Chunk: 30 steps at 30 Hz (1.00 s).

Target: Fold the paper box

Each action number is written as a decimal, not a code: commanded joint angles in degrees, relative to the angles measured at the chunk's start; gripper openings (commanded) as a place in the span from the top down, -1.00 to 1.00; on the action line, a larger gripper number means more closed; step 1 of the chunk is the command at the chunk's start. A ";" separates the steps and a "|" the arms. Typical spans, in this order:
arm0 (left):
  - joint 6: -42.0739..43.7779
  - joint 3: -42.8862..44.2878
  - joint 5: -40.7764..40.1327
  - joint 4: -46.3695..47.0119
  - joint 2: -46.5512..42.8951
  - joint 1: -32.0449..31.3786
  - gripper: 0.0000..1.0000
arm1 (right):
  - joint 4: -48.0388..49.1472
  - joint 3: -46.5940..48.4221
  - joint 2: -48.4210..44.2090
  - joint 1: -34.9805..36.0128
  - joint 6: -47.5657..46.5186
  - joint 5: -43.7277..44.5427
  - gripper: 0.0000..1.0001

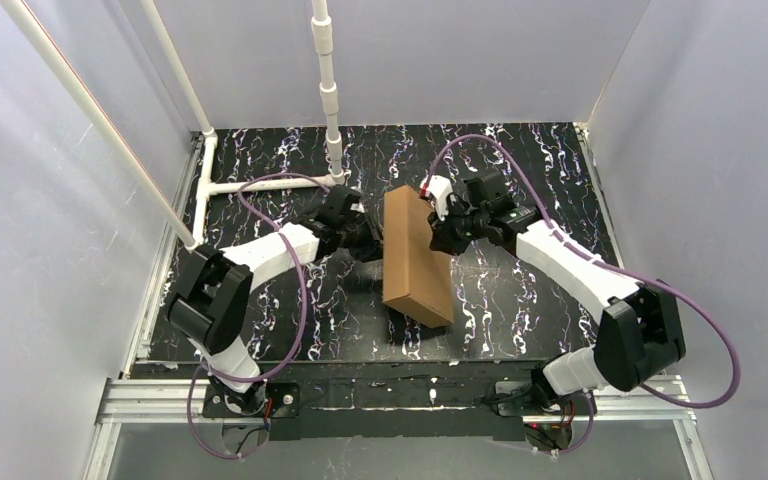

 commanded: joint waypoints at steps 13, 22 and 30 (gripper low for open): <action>22.19 -6.15 -10.19 -24.44 -26.67 9.88 0.36 | -9.12 2.91 -2.27 -6.07 -11.55 -16.39 0.17; 22.68 -11.07 3.27 -21.29 -55.60 11.68 -0.97 | -10.00 -3.72 -21.92 -27.20 -7.60 -18.52 -0.97; 28.85 0.42 -0.67 -36.74 -62.11 11.76 -0.97 | -15.32 8.68 -24.84 -35.91 8.14 -9.21 -0.97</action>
